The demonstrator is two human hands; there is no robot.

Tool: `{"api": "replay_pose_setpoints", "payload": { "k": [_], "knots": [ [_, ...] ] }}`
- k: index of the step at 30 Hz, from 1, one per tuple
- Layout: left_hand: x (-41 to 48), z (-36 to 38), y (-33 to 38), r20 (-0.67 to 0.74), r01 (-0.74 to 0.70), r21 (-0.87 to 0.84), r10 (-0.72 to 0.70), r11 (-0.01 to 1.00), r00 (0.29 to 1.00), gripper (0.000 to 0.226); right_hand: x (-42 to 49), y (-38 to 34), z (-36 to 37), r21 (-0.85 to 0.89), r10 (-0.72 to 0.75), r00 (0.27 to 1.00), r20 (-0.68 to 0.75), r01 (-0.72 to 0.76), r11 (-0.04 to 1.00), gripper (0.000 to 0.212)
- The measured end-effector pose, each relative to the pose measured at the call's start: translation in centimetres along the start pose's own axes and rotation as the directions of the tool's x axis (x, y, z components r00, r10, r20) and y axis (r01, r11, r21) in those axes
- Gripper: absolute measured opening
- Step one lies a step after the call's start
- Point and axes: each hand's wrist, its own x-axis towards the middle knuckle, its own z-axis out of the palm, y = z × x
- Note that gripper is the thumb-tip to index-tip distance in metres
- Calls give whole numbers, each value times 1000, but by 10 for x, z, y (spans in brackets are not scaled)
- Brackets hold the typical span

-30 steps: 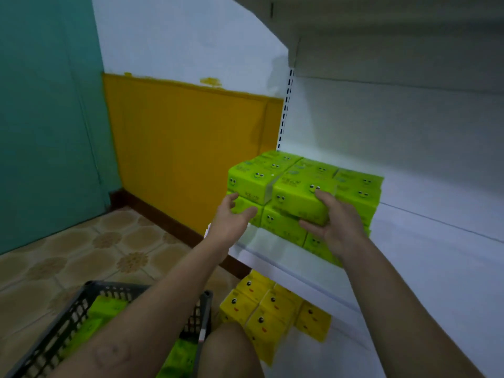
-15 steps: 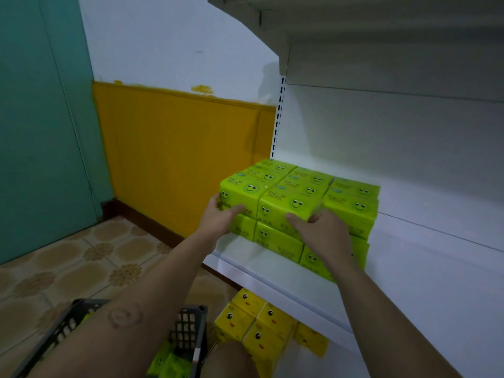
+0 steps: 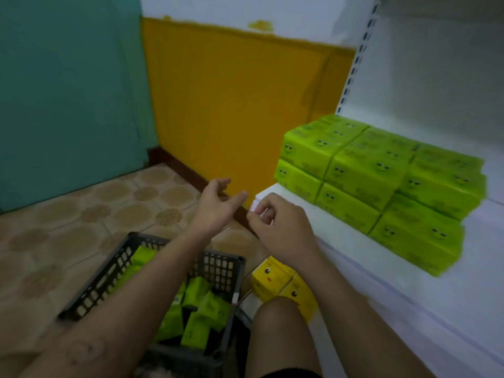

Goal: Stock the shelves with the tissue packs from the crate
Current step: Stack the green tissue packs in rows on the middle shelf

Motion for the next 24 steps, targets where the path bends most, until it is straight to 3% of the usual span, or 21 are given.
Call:
{"api": "replay_pose_setpoints", "payload": {
  "k": [3,6,9,15,20,24],
  "knots": [
    [-5,-33,-46,-46,122,67,-119,990,992,47,10,15,61,-64,48,963,265,-32,997,10],
    [-4,-59,-97,-56,281,120,-276,952,959,42,21,36,123,-115,143,866,480,-100,988,7],
    [-2,-72,-149,-68,405,182,-399,896,914,33,33,57,177,-99,211,767,606,-190,977,10],
    [15,-57,-263,-69,647,193,-648,737,759,45,58,105,236,-21,448,659,604,-549,835,13],
    [34,-2,-365,-2,772,222,-791,596,612,55,96,132,268,-37,486,615,621,-596,802,20],
    [47,40,-422,-16,817,230,-837,529,547,91,126,142,270,2,547,634,546,-654,756,23]
  ]
}}
